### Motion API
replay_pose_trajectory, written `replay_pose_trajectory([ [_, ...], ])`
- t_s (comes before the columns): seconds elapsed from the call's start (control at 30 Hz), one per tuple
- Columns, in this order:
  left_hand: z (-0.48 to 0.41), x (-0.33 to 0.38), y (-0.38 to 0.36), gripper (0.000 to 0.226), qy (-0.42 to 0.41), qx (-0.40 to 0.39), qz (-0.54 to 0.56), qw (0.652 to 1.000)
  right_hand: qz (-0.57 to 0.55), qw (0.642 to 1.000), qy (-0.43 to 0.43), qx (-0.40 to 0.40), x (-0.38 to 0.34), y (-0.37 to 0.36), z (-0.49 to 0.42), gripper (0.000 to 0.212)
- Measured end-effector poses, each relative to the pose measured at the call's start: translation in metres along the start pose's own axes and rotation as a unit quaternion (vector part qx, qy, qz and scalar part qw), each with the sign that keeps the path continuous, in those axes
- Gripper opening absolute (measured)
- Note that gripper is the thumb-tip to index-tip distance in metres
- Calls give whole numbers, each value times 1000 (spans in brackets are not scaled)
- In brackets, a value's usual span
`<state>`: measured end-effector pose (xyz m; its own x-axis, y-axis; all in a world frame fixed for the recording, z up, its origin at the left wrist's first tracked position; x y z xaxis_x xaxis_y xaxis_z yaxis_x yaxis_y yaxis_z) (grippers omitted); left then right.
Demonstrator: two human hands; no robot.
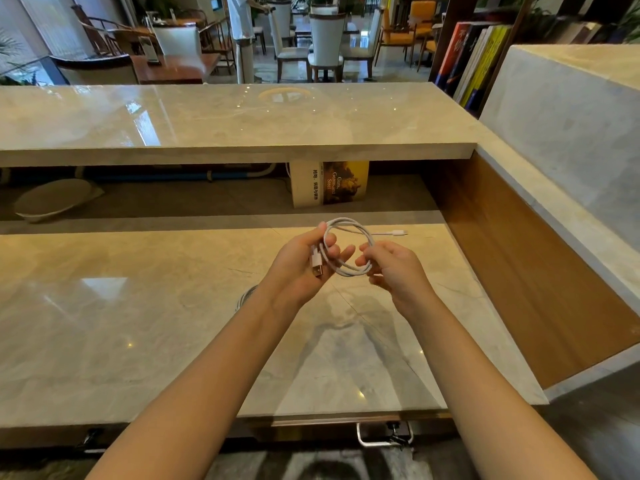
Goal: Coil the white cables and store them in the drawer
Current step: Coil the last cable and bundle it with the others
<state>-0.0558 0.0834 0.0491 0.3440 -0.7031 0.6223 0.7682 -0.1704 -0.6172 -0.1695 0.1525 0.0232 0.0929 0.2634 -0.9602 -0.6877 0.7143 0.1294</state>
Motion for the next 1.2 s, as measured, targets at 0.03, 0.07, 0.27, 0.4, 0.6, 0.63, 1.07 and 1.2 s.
replay_pose_trajectory([
  [0.03,1,0,1,19,8,-17,-12,1000,29,999,21,3,-5,0,-1,16],
  [0.07,1,1,2,19,15,-33,-23,999,49,998,39,3,-10,0,-2,19],
  [0.27,-1,8,2,5,-66,-34,-150,986,24,997,69,-13,-22,-3,-2,25],
  [0.4,-4,10,0,24,-203,101,-329,917,-29,999,43,17,-18,-10,1,23],
  [0.6,-12,9,3,18,-366,131,-458,800,-61,996,3,58,-17,-14,2,25],
  [0.63,-14,8,5,22,-382,115,-480,781,-58,996,-2,63,-17,-12,1,24],
  [1.07,-19,-9,16,28,-376,225,-316,842,-12,997,-20,69,-3,-23,-1,29],
  [1.2,-22,-7,17,31,-173,239,-121,948,-8,998,-31,56,4,-28,-1,28],
])
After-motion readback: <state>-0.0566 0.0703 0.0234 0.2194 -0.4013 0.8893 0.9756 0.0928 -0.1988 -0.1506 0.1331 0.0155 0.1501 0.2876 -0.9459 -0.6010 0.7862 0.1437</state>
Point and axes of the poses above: each hand's wrist, its own z-axis away from the middle knuckle, its own y-axis out of the back of the hand, x = y × z, the point moved 2 cm from there along -z, towards the middle knuckle, and after that the axes turned 7 degrees about x, right-handed, at the moved point
